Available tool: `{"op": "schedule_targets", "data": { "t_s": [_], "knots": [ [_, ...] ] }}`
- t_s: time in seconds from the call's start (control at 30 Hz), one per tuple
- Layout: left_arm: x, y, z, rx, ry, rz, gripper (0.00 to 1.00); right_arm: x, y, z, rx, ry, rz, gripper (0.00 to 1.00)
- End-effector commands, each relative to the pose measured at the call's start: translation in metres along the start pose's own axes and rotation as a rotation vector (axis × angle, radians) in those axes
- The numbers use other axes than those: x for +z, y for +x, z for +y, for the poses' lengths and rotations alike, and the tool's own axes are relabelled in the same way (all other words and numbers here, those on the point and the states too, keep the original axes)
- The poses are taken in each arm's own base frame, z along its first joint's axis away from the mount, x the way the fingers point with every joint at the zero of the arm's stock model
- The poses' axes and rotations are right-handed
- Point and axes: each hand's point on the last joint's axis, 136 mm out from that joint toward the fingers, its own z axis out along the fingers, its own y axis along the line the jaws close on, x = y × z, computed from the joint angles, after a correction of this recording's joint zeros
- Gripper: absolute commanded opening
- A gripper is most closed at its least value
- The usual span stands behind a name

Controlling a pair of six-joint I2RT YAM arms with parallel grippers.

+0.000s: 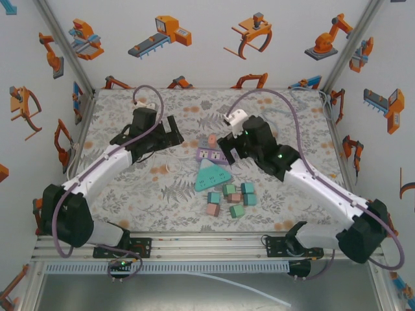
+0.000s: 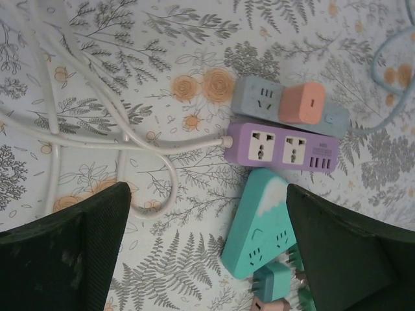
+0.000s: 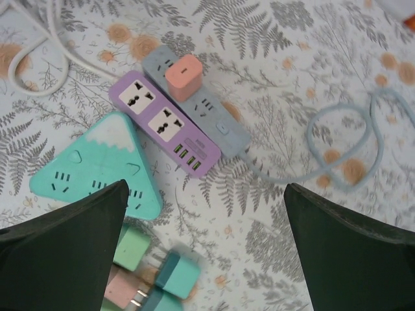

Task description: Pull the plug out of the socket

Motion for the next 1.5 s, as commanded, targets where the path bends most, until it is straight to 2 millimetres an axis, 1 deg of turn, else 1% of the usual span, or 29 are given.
{"op": "schedule_targets", "data": {
  "t_s": [0.0, 0.1, 0.2, 0.33, 0.4, 0.5, 0.57, 0.67, 0.73, 0.83, 0.97, 1.2, 1.3, 1.37, 1.47],
  "knots": [
    [0.014, -0.008, -0.006, -0.098, 0.038, 0.022, 0.97, 0.017, -0.001, 0.012, -0.15, -0.17, 0.073, 0.94],
    [0.033, -0.013, -0.009, -0.099, 0.045, 0.046, 0.97, 0.041, -0.005, 0.011, -0.176, -0.234, 0.134, 0.94],
    [0.053, -0.016, -0.021, -0.093, 0.105, 0.074, 0.98, 0.067, -0.006, 0.012, -0.205, -0.285, 0.188, 0.94],
    [0.077, -0.018, -0.029, -0.099, 0.142, 0.103, 0.99, 0.098, 0.001, 0.01, -0.253, -0.324, 0.267, 0.94],
    [0.089, -0.016, -0.029, -0.104, 0.136, 0.117, 0.99, 0.115, 0.007, 0.01, -0.28, -0.338, 0.308, 0.94],
    [0.102, -0.012, -0.028, -0.108, 0.137, 0.148, 1.0, 0.135, 0.011, 0.009, -0.317, -0.347, 0.328, 0.94],
    [0.11, -0.008, -0.031, -0.107, 0.154, 0.169, 0.97, 0.149, 0.014, 0.011, -0.33, -0.365, 0.329, 0.93],
    [0.121, 0.0, -0.03, -0.117, 0.167, 0.192, 0.95, 0.163, 0.021, 0.02, -0.363, -0.427, 0.326, 0.89],
    [0.126, 0.004, -0.029, -0.121, 0.164, 0.208, 0.93, 0.17, 0.025, 0.026, -0.364, -0.459, 0.322, 0.87],
    [0.133, 0.01, -0.027, -0.114, 0.163, 0.232, 0.9, 0.179, 0.03, 0.029, -0.348, -0.491, 0.324, 0.84],
    [0.142, 0.019, -0.025, -0.104, 0.158, 0.275, 0.88, 0.188, 0.04, 0.029, -0.334, -0.501, 0.337, 0.79],
    [0.15, 0.029, -0.02, -0.109, 0.142, 0.31, 0.84, 0.199, 0.052, 0.03, -0.323, -0.512, 0.338, 0.71],
    [0.153, 0.033, -0.021, -0.115, 0.15, 0.333, 0.79, 0.203, 0.054, 0.031, -0.324, -0.517, 0.324, 0.68],
    [0.154, 0.036, -0.021, -0.121, 0.148, 0.35, 0.78, 0.203, 0.054, 0.036, -0.334, -0.544, 0.304, 0.65],
    [0.156, 0.037, -0.021, -0.122, 0.142, 0.356, 0.73, 0.204, 0.055, 0.038, -0.347, -0.559, 0.288, 0.57]
  ]
}}
